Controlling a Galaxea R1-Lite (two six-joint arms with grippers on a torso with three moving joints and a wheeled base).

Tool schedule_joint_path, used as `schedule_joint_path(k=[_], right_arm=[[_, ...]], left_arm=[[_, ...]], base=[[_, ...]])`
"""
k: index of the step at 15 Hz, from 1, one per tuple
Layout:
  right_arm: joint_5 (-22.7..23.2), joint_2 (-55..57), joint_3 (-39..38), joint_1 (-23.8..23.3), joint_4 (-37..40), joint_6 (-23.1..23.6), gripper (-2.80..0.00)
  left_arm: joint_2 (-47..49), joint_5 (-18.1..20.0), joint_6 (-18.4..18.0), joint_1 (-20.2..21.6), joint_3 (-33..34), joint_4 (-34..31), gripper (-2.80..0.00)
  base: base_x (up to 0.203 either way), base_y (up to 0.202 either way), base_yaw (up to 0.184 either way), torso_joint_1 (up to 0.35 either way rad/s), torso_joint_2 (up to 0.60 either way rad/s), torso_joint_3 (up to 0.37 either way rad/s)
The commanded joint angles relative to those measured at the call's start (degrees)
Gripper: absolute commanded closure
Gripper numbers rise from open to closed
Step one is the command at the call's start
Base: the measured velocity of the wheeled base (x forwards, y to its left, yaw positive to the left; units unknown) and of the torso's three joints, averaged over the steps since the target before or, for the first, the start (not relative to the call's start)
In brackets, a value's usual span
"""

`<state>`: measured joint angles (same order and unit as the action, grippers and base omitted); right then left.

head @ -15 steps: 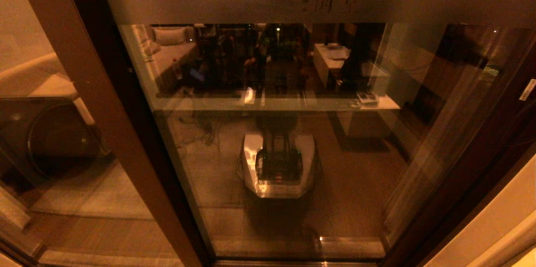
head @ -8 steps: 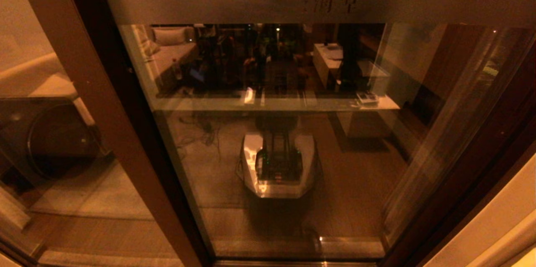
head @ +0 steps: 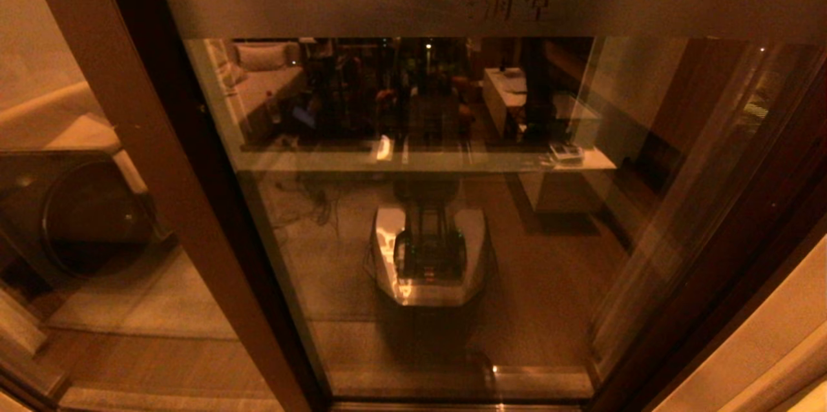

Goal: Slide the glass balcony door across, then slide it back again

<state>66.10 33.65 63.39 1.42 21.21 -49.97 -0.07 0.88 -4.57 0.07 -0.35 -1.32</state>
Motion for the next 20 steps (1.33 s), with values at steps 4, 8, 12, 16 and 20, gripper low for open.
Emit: schedule_joint_path(k=[4, 8, 12, 16, 20], right_arm=[[0.9, -14.6, 11.1, 3.4, 14.2, -5.8, 0.0], [0.7, -16.9, 13.7, -5.8, 21.3, -5.0, 0.0], [-1.8, -17.5, 7.4, -6.3, 28.3, 1.3, 0.0], [-5.7, -17.5, 2.7, -6.3, 28.7, 6.1, 0.0], [-24.0, -18.6, -2.6, 0.5, 29.4, 13.7, 0.0]], left_arm=[[0.0, 0.0, 0.0, -0.1, 0.0, 0.0, 0.0], [0.0, 0.0, -0.1, 0.0, 0.0, 0.0, 0.0], [0.0, 0.0, 0.1, 0.0, 0.0, 0.0, 0.0], [0.0, 0.0, 0.1, 0.0, 0.0, 0.0, 0.0], [0.0, 0.0, 0.1, 0.0, 0.0, 0.0, 0.0]], base=[[0.0, 0.0, 0.0, 0.0, 0.0, 0.0], [0.0, 0.0, 0.0, 0.0, 0.0, 0.0], [0.0, 0.0, 0.0, 0.0, 0.0, 0.0], [0.0, 0.0, 0.0, 0.0, 0.0, 0.0], [0.0, 0.0, 0.0, 0.0, 0.0, 0.0]])
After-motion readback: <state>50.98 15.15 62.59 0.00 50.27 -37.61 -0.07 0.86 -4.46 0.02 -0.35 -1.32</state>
